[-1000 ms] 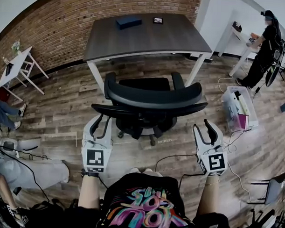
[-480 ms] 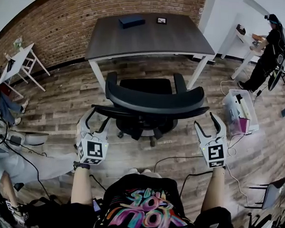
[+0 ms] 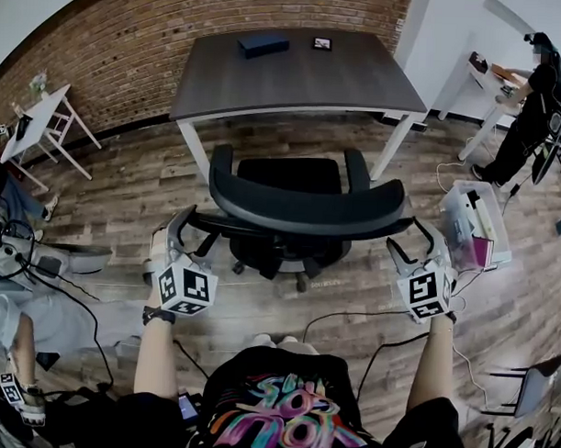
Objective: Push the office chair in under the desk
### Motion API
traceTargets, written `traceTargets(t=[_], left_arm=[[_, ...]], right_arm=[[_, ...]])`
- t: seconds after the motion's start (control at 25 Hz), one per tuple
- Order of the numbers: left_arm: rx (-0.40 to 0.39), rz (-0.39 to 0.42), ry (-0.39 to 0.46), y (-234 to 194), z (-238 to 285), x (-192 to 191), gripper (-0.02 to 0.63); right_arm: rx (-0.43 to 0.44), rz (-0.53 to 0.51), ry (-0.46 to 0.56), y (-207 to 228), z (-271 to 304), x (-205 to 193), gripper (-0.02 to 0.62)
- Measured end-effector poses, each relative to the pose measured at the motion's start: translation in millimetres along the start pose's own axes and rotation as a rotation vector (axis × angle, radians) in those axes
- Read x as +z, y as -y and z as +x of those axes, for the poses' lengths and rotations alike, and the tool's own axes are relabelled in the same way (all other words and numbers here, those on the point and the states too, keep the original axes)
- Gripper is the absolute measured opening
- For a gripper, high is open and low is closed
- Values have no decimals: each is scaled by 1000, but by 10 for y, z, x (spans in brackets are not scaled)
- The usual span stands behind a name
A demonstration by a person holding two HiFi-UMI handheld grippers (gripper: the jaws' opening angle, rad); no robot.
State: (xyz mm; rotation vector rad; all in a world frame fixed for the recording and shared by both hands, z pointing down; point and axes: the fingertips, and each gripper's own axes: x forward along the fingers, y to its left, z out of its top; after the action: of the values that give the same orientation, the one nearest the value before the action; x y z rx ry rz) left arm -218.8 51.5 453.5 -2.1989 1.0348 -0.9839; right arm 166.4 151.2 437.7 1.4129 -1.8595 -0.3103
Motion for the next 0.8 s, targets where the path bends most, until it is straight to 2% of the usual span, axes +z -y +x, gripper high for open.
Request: traceTargets(t=[0.12, 0.4, 0.8], left_arm=[[19, -13, 0, -26, 0, 42, 284], [20, 25, -10, -55, 38, 16, 278], [48, 2, -15, -103, 84, 43, 278]], right_arm=[[-19, -27, 3, 10, 43, -30, 238], [-39, -15, 33, 43, 85, -25, 241], [-45, 5, 57, 70, 105, -28, 241]])
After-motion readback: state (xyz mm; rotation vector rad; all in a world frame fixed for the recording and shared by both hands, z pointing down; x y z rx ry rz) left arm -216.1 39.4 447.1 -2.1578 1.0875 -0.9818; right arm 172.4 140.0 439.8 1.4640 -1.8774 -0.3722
